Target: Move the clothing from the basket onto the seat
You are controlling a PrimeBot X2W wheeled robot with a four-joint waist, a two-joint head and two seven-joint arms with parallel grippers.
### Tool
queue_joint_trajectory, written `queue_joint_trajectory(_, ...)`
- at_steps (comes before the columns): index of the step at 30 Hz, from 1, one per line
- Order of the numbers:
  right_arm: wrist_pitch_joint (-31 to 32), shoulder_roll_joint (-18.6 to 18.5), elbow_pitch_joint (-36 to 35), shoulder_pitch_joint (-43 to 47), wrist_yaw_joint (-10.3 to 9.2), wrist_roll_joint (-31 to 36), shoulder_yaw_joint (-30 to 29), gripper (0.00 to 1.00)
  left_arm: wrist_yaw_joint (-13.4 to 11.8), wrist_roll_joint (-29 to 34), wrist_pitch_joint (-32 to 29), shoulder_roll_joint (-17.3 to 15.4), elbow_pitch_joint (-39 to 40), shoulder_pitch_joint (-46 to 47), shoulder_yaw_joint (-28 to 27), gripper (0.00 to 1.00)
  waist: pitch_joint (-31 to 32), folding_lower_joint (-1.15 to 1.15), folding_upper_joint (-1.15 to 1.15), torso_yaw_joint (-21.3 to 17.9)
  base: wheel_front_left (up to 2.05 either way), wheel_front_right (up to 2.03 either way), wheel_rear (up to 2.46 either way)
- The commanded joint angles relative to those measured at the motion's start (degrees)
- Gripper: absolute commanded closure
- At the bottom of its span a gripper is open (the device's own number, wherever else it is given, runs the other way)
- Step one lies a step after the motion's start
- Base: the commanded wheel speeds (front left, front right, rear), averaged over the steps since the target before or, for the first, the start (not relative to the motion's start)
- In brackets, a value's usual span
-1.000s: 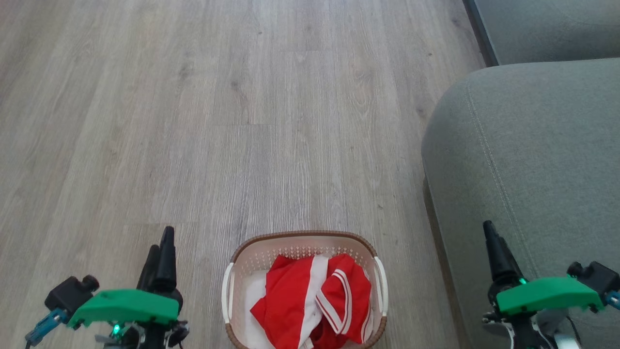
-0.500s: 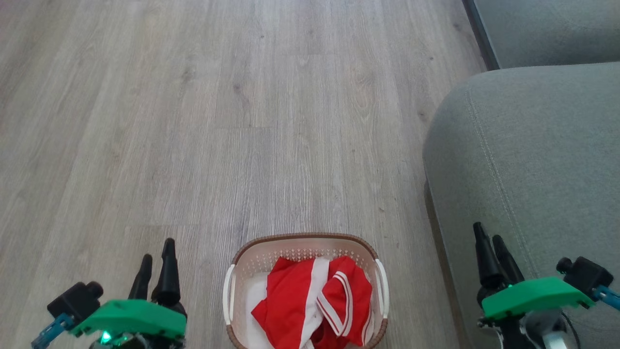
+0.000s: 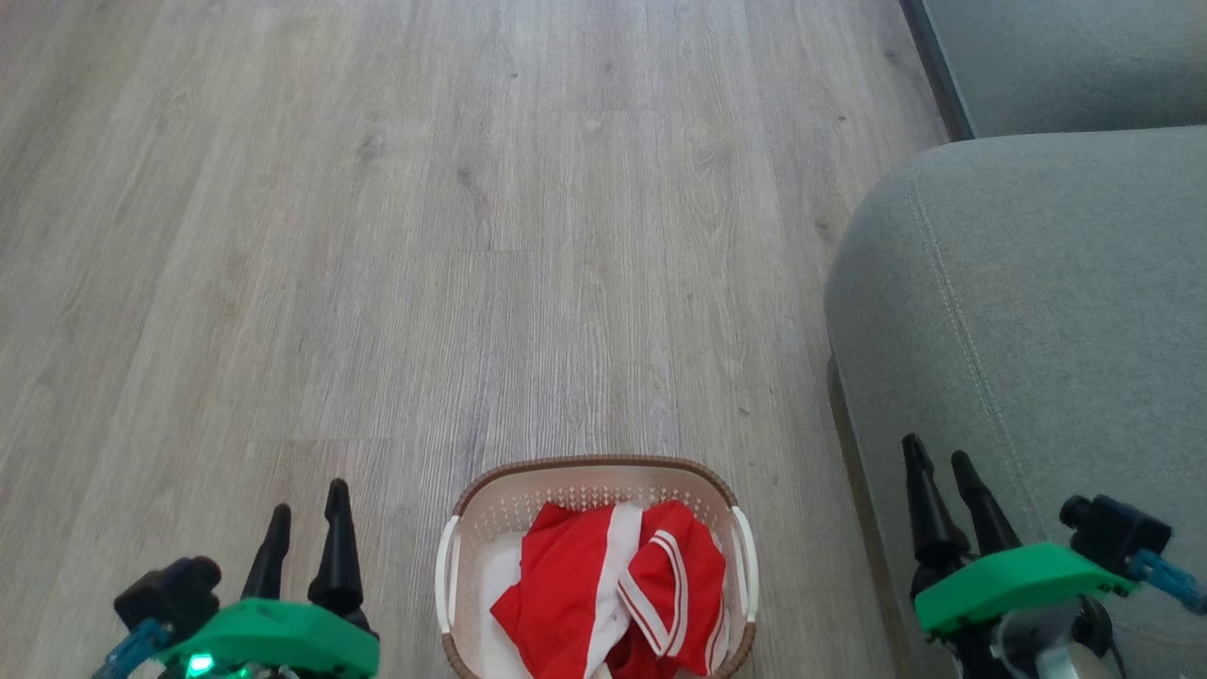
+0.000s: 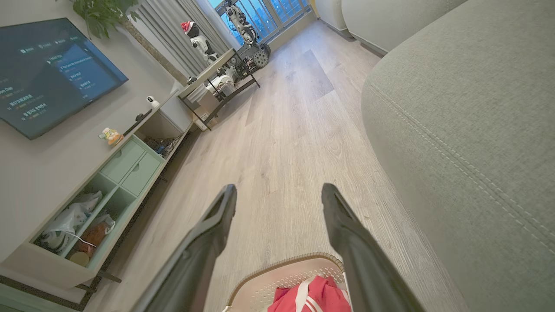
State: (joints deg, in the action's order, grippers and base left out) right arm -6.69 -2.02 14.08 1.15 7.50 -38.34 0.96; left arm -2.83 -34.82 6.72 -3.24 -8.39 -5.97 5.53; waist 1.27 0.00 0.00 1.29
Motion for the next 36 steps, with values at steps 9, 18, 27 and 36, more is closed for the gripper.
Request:
queue_joint_trajectory(9, -2.31, -0.66, -2.73, -0.46, -0.01, 7.82, 2.29, 0.0, -1.45, 8.0, 2.32, -1.01, 3.06, 0.77, 0.23, 0.0, -0.01, 0.0, 0.0, 0.14, 0.0, 0.0, 0.0)
queue_joint_trajectory(18, -3.66, -0.71, -3.21, -0.42, -0.01, 13.29, 2.96, 0.0, -2.13, 13.41, 3.66, -1.16, 3.19, 0.15, 0.67, 0.0, 0.02, 0.0, 0.0, 0.19, 0.0, 0.0, 0.0)
queue_joint_trajectory(27, -5.19, -0.76, -3.91, -0.39, -0.01, 19.46, 3.71, 0.0, -2.58, 19.54, 5.18, -1.22, 3.41, -0.45, 1.05, 0.0, 0.06, 0.0, 0.0, 0.31, 0.0, 0.0, 0.0)
queue_joint_trajectory(36, -6.71, -0.81, -4.77, -0.29, -0.01, 25.1, 4.17, 0.0, -2.88, 25.17, 6.69, -0.97, 3.82, -0.93, 1.13, 0.0, 0.11, 0.0, 0.0, 0.38, 0.0, 0.0, 0.0)
